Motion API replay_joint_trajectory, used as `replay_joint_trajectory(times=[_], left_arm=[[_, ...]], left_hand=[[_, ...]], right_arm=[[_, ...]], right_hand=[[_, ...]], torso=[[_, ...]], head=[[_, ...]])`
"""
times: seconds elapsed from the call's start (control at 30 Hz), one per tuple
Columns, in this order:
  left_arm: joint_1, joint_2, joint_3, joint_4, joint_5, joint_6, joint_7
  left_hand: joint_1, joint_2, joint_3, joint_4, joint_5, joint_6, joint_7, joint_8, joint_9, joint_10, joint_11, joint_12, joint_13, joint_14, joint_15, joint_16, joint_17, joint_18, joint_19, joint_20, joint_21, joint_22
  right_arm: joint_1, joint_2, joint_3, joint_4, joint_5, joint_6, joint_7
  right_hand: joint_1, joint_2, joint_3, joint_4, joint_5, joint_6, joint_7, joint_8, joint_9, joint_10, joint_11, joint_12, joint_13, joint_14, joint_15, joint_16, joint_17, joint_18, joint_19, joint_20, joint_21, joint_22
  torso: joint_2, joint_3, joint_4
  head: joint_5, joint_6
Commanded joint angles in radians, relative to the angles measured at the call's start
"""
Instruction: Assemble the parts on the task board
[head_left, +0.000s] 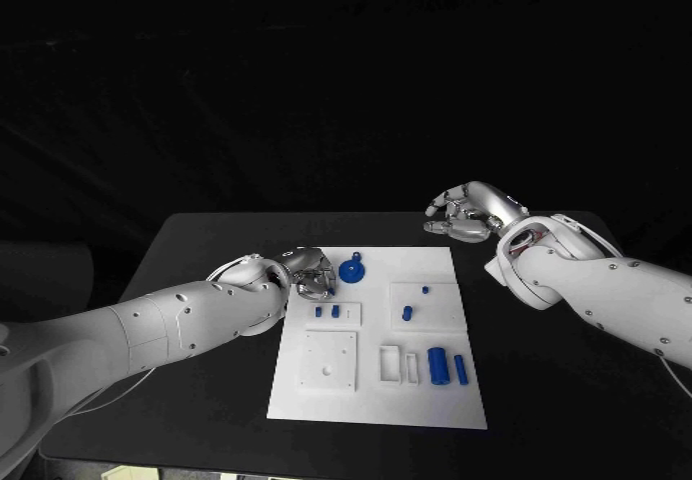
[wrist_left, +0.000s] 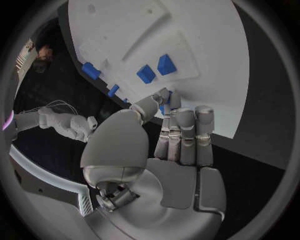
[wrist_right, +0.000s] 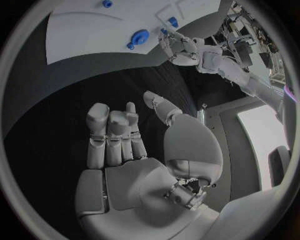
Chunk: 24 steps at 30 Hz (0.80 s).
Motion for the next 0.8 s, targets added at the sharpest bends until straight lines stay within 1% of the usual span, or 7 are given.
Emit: replay_joint_trajectory(times=[0.03, 0.17, 0.27, 0.33, 0.47, 0.57, 0.8], left_arm=[[-0.005, 0.004, -0.003, 0.003, -0.01, 0.014, -0.001], [-0.005, 0.005, -0.004, 0.008, -0.028, 0.031, -0.003], [-0.005, 0.007, -0.007, 0.012, -0.052, 0.032, -0.003], [-0.005, 0.007, -0.009, 0.016, -0.079, 0.031, -0.005], [-0.005, 0.004, -0.02, 0.031, -0.141, 0.028, -0.01], [-0.005, 0.001, -0.026, 0.039, -0.184, 0.025, -0.016], [-0.005, 0.002, -0.031, 0.033, -0.202, 0.016, -0.024]], left_hand=[[-0.002, 0.008, 0.004, -0.002, 0.003, 0.012, 0.005, 0.005, 0.001, 0.006, 0.0, -0.006, -0.001, -0.001, -0.002, 0.002, -0.001, 0.092, -0.004, -0.01, 0.005, 0.015], [-0.002, 0.008, 0.004, -0.003, 0.003, 0.013, 0.004, 0.005, 0.001, 0.006, 0.0, -0.006, -0.001, -0.001, -0.002, 0.002, -0.001, 0.092, -0.004, -0.01, 0.005, 0.015], [-0.001, 0.008, 0.004, -0.003, 0.003, 0.013, 0.004, 0.005, 0.001, 0.007, 0.0, -0.006, -0.001, -0.001, -0.002, 0.002, -0.001, 0.092, -0.005, -0.01, 0.005, 0.015], [0.0, 0.008, 0.005, -0.004, 0.004, 0.014, 0.004, 0.006, 0.0, 0.008, -0.001, -0.006, -0.001, -0.002, -0.003, 0.003, -0.002, 0.092, -0.005, -0.011, 0.005, 0.015], [0.001, 0.006, 0.005, -0.007, 0.008, 0.018, 0.003, 0.008, 0.0, 0.013, -0.002, -0.006, -0.001, -0.002, -0.004, 0.003, -0.002, 0.091, -0.006, -0.011, 0.006, 0.015], [0.002, 0.002, 0.006, -0.01, 0.014, 0.023, 0.001, 0.01, -0.001, 0.02, -0.004, -0.006, 0.0, -0.001, -0.006, 0.005, -0.002, 0.091, -0.005, -0.013, 0.007, 0.015], [0.002, -0.001, 0.007, -0.011, 0.018, 0.027, 0.0, 0.012, -0.002, 0.025, -0.006, -0.006, 0.0, 0.001, -0.007, 0.007, -0.003, 0.09, -0.004, -0.014, 0.008, 0.015]], right_arm=[[0.0, 0.0, 0.0, 0.002, -0.006, 0.011, 0.008], [0.0, -0.001, 0.0, 0.002, -0.006, 0.011, 0.008], [0.0, -0.001, 0.0, 0.002, -0.006, 0.011, 0.008], [0.0, -0.002, 0.0, 0.002, -0.006, 0.011, 0.008], [0.0, -0.002, 0.0, 0.002, -0.006, 0.011, 0.008], [0.0, -0.003, 0.0, 0.002, -0.006, 0.01, 0.008], [0.0, -0.003, 0.0, 0.002, -0.006, 0.01, 0.008]], right_hand=[[-0.002, -0.001, -0.002, 0.003, 0.005, -0.001, 0.007, 0.0, 0.002, -0.005, -0.002, -0.003, -0.001, 0.001, 0.004, -0.002, 0.001, 0.086, 0.002, -0.005, -0.005, 0.01], [-0.002, -0.001, -0.002, 0.003, 0.005, -0.001, 0.007, 0.0, 0.002, -0.005, -0.002, -0.003, -0.001, 0.001, 0.004, -0.002, 0.001, 0.086, 0.002, -0.005, -0.005, 0.01], [-0.002, -0.001, -0.002, 0.003, 0.005, -0.001, 0.007, 0.0, 0.002, -0.005, -0.002, -0.003, -0.001, 0.001, 0.004, -0.002, 0.001, 0.086, 0.002, -0.005, -0.005, 0.01], [-0.002, -0.001, -0.002, 0.003, 0.005, -0.001, 0.007, 0.0, 0.002, -0.005, -0.002, -0.003, -0.001, 0.001, 0.004, -0.003, 0.001, 0.086, 0.002, -0.005, -0.005, 0.01], [-0.002, -0.001, -0.002, 0.003, 0.004, -0.001, 0.007, 0.0, 0.002, -0.005, -0.002, -0.003, -0.001, 0.001, 0.004, -0.003, 0.001, 0.086, 0.002, -0.005, -0.005, 0.01], [-0.002, -0.001, -0.002, 0.003, 0.004, -0.001, 0.007, 0.0, 0.002, -0.005, -0.002, -0.003, -0.002, 0.001, 0.004, -0.003, 0.001, 0.086, 0.002, -0.005, -0.005, 0.01], [-0.002, -0.001, -0.002, 0.003, 0.004, -0.001, 0.007, 0.0, 0.002, -0.005, -0.002, -0.003, -0.002, 0.001, 0.004, -0.003, 0.001, 0.086, 0.002, -0.005, -0.005, 0.01]], torso=[[0.0, 0.0007, 0.0003], [0.0, 0.0009, 0.0009], [0.0, 0.0006, 0.0006], [0.0, 0.0002, 0.0008], [-0.001, 0.0009, 0.0008], [-0.001, 0.0011, 0.0006], [0.0, 0.0005, 0.001]], head=[[-0.001, -0.001], [-0.003, -0.002], [-0.003, -0.002], [-0.003, -0.003], [-0.005, -0.003], [-0.006, -0.003], [-0.007, -0.002]])
